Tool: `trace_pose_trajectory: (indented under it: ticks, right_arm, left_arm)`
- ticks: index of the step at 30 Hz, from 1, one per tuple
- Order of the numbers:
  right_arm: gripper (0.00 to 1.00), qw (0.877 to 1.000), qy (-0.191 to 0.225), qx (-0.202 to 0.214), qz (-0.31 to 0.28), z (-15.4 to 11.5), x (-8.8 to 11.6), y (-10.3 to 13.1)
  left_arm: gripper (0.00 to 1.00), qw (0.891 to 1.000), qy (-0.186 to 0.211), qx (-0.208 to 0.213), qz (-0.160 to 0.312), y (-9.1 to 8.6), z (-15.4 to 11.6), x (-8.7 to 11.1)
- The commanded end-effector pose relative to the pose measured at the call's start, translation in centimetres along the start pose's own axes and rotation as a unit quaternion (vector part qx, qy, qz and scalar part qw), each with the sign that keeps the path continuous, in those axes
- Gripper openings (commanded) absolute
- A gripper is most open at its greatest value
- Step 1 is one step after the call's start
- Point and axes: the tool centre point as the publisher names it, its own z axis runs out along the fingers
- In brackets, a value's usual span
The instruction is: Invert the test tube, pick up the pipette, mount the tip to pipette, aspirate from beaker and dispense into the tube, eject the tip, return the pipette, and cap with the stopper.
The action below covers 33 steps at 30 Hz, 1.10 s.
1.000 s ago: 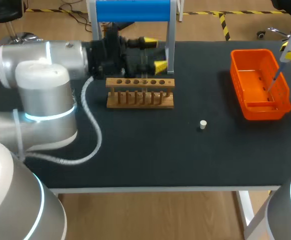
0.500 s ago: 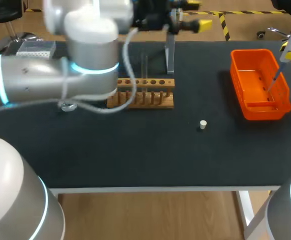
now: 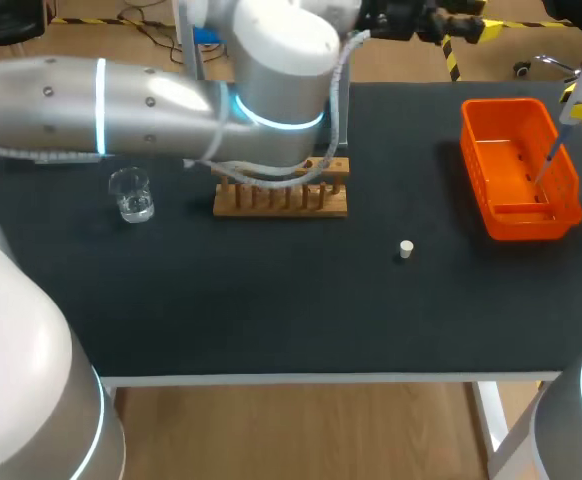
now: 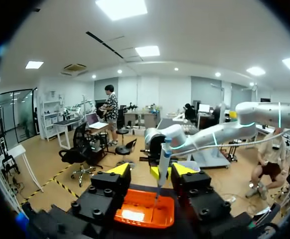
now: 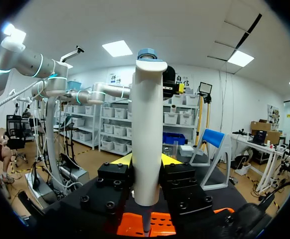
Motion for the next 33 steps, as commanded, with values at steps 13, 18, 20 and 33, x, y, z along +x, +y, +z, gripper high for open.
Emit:
trace_pose_trajectory:
  ticks: [13, 18, 20, 33]
  right_arm:
    - [0.00, 1.000, 0.000, 0.002, 0.000, 0.0, 0.0, 0.1]
    - [0.00, 1.000, 0.000, 0.002, 0.000, 0.0, 0.0, 0.1]
    - [0.00, 1.000, 0.000, 0.002, 0.000, 0.0, 0.0, 0.1]
    - [0.00, 1.000, 0.000, 0.002, 0.000, 0.0, 0.0, 0.1]
  left_arm:
    - [0.00, 1.000, -0.001, -0.002, 0.000, -0.1, 1.1, -0.1]
    - [0.00, 1.000, 0.008, -0.004, 0.012, 0.1, 2.2, -0.2]
    - [0.00, 1.000, 0.013, -0.001, 0.014, 0.2, 2.8, -0.3]
    - [0.00, 0.999, 0.036, 0.020, 0.027, -0.7, 7.2, 0.4]
